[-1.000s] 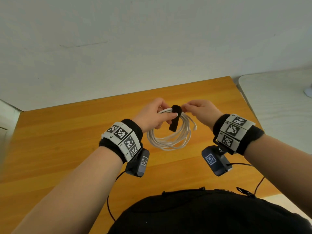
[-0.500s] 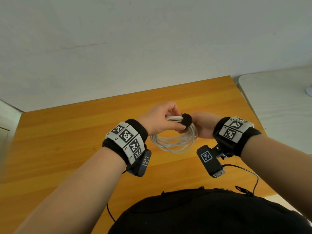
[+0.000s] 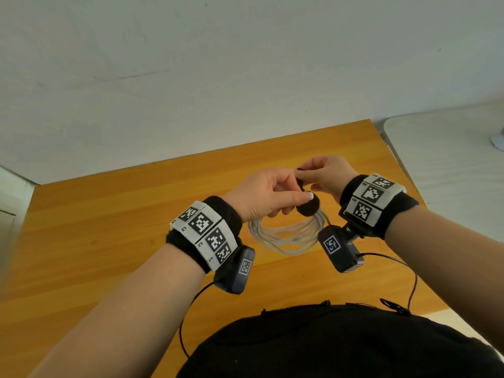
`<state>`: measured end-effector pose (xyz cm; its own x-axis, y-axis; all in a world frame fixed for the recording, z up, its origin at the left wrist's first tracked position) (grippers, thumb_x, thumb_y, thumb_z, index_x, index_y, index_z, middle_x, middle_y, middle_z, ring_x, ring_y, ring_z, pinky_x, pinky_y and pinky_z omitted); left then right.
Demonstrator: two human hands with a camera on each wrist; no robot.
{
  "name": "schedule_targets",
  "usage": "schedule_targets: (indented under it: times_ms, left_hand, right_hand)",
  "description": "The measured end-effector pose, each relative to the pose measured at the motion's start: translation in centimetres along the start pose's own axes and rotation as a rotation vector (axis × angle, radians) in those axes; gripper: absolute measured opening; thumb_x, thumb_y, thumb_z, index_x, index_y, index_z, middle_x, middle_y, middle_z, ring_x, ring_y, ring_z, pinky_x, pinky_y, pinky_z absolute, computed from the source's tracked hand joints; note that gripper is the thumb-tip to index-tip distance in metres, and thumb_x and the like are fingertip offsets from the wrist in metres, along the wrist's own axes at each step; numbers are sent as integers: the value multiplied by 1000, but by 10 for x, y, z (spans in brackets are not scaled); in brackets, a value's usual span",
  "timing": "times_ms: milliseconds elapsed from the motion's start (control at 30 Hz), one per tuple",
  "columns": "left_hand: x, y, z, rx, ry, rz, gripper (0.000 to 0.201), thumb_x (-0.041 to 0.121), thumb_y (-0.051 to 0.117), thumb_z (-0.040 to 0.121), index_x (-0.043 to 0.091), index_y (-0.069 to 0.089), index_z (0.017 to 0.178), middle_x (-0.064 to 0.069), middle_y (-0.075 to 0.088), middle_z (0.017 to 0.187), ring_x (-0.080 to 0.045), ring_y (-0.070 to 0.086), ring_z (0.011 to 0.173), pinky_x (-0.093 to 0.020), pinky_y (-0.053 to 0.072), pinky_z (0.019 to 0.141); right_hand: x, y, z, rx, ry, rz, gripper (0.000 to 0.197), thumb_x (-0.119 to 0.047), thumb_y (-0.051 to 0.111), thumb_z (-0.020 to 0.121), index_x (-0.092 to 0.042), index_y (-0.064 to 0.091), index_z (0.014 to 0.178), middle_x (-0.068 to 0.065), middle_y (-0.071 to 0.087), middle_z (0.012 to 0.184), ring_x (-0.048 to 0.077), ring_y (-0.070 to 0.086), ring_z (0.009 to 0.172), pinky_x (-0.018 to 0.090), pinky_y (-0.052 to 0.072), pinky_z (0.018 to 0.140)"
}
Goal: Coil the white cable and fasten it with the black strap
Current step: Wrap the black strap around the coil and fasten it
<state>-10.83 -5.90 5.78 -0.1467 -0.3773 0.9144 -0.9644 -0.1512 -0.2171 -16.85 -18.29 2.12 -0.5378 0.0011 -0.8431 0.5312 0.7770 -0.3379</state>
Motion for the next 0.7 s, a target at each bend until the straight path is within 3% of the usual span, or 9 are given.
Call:
schedule_targets:
  times_ms: [200, 400, 600, 700]
  left_hand:
    - [-18, -19, 2, 112, -92, 20, 22, 29, 63, 88, 19, 52, 72, 5, 55, 53, -13, 37, 43, -22, 30, 45]
    - [-33, -32, 3, 268, -146, -99, 22, 29, 58, 91, 16, 51, 76, -1, 55, 62, -13, 36, 45, -24, 32, 47]
    - [-46, -32, 6, 319, -193, -167, 25, 35, 53, 93, 12, 48, 84, -2, 54, 67, -11, 36, 44, -25, 34, 46]
    - [-47, -26, 8, 290, -189, -342, 29, 34, 47, 96, 6, 48, 92, -3, 46, 63, -8, 31, 36, -23, 31, 42]
  right_hand:
    - [-26, -5, -12, -6, -98, 203, 10, -6, 67, 83, -11, 61, 76, 8, 67, 79, 19, 68, 74, 24, 59, 67]
    - [-34, 2, -24, 9, -204, 124, 5, -7, 69, 81, -8, 64, 80, 12, 70, 85, 24, 70, 81, 30, 59, 76]
    - [-38, 12, -38, 64, -341, -104, 7, -11, 74, 76, -8, 73, 82, 5, 72, 84, 18, 69, 82, 32, 57, 80]
    - [-42, 19, -43, 92, -441, -148, 9, -7, 75, 75, -7, 75, 84, 1, 69, 91, 10, 65, 82, 20, 53, 80]
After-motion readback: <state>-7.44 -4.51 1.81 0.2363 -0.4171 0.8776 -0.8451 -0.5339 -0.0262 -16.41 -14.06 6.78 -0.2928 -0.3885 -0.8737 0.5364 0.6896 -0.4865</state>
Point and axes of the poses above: each hand's wrist, its own z-axis towards the middle knuckle, its own y-axis out of the palm, x = y × z, the point moved 7 cm from there along z, towards the middle knuckle
